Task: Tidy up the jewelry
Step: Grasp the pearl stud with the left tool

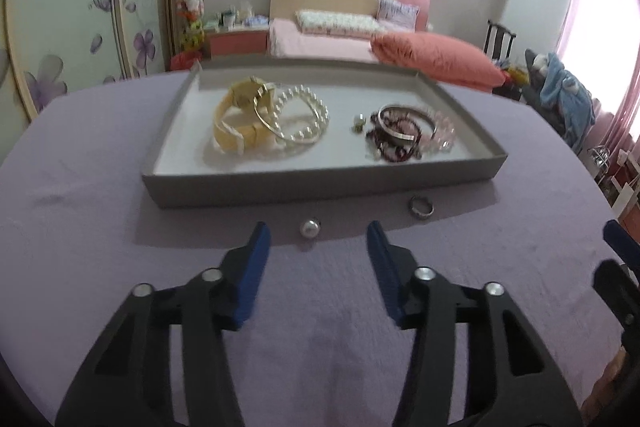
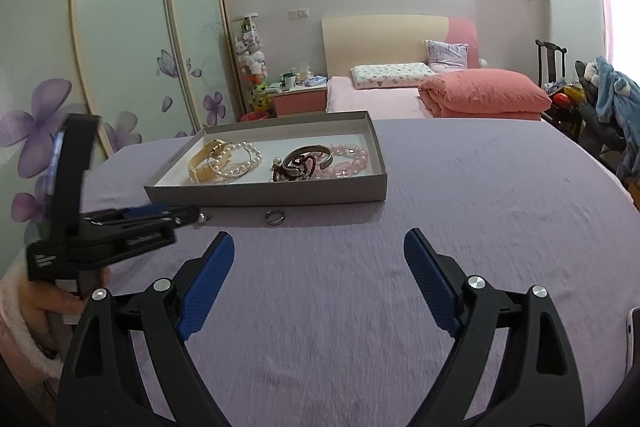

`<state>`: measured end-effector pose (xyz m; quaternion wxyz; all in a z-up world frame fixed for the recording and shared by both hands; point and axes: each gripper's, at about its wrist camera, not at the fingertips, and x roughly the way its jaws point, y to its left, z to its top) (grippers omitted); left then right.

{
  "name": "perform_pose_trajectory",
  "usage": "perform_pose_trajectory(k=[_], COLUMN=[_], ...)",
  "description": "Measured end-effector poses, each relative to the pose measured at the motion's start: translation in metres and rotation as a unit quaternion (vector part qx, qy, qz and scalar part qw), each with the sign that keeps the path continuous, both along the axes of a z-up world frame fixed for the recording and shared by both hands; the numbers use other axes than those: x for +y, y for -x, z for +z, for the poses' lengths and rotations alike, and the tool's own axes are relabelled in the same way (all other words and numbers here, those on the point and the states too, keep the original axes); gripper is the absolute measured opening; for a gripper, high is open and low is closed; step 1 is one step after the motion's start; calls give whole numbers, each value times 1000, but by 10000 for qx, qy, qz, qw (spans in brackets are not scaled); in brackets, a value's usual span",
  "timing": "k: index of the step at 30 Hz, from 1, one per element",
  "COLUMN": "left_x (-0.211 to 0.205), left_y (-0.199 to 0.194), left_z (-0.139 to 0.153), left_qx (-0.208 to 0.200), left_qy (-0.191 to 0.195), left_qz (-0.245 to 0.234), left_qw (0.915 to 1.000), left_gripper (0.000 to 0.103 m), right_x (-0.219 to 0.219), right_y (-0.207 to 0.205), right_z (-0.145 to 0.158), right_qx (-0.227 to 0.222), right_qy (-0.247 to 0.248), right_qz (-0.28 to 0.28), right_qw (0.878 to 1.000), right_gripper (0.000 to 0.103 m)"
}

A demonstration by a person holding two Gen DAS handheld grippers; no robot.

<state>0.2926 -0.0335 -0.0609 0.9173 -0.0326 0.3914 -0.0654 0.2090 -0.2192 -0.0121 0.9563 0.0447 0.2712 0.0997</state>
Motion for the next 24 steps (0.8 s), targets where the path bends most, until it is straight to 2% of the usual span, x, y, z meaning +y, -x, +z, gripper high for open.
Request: perform_pose_trajectory(k=[6, 9, 12, 18, 24], left_x=[-2, -4, -5, 1, 32], left_y=[-22, -28, -30, -27, -5], left_z=[-14, -16, -17, -15, 0], left_qx=[366, 423, 447, 418, 173], left_qy=[-41, -85, -151, -53, 148], left_qz=[114, 158, 183, 184, 241], left_qw=[9993, 9989, 9987, 9989, 9995], left_gripper=[30, 25, 14, 14, 14], right_x=[-1, 0, 0, 4, 12], right_y=[-2, 0, -1, -1, -9], right_z=[-5, -8, -10, -9, -9], right_qx=[33, 61, 87, 106, 198], right_qy=[-48, -70, -85, -59, 9], right_qz=[23, 32, 42, 88, 179], right_qw=[10000, 10000, 9999, 9999, 9996], right_gripper=[87, 87, 87, 87, 87])
